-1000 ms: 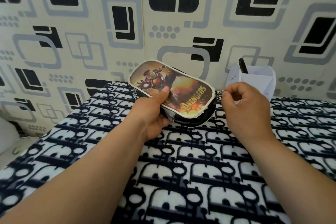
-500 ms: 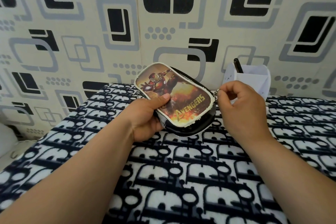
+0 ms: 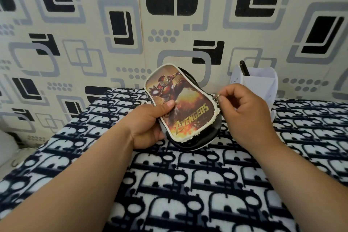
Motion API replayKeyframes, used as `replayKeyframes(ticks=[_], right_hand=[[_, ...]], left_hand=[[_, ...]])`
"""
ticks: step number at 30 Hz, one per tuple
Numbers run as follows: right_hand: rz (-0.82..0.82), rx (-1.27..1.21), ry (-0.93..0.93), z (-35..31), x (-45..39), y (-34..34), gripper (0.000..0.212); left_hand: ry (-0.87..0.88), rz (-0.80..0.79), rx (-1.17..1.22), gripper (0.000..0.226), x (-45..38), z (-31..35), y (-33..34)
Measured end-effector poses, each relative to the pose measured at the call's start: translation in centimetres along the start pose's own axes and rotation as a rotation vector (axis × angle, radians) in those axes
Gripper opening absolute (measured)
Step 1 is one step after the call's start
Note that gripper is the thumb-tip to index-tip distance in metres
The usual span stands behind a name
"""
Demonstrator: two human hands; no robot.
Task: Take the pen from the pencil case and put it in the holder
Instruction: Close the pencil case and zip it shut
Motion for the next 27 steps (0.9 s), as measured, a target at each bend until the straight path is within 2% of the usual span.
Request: replayKeyframes(ticks=[4, 8, 12, 17, 19, 22, 24, 27], right_hand=[[-0.094, -0.099, 0.027, 0.2, 0.0, 0.4, 0.012], [-0.121, -0.061, -0.009, 0.2, 0.2, 0.7, 0.01], [-0.112, -0.025, -0.035, -0.1, 0.3, 0.7, 0.011], [-0.162, 0.025, -0.106, -0.9, 0.5, 1.1, 0.008], [-0.184, 0.064, -0.134, -1.2, 0.4, 1.2, 0.009], [-0.193, 0.091, -0.139, -1.3, 0.3, 1.0, 0.008], [-0.193, 0.1, -0.145, -1.3, 0.3, 1.0, 0.008], [-0.197, 0.112, -0.159, -1.6, 0.3, 1.1, 0.009]], left_hand=[[0.058, 0.07, -0.09, 0.042, -0.7, -0.7, 0.5], [0.175, 0.251, -0.451, 0.032, -0.9, -0.5, 0.4], [0.282, 0.362, -0.819, 0.034, -0.6, -0.2, 0.6], [0.303, 0.395, -0.94, 0.033, -0.7, -0.2, 0.9], [0.231, 0.359, -0.783, 0.055, -0.7, -0.5, 1.2], [0.122, 0.21, -0.546, 0.104, -0.6, -0.7, 1.7], [0.118, 0.118, -0.555, 0.121, -0.5, -0.6, 1.9], [0.126, 0.021, -0.64, 0.131, -0.3, -0.5, 2.1]])
Point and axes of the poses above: each hand's wrist, its own x-axis away from the middle knuckle, its own y-axis out of the palm, z = x × y, the point moved 3 cm from there along -x, towards the middle knuckle
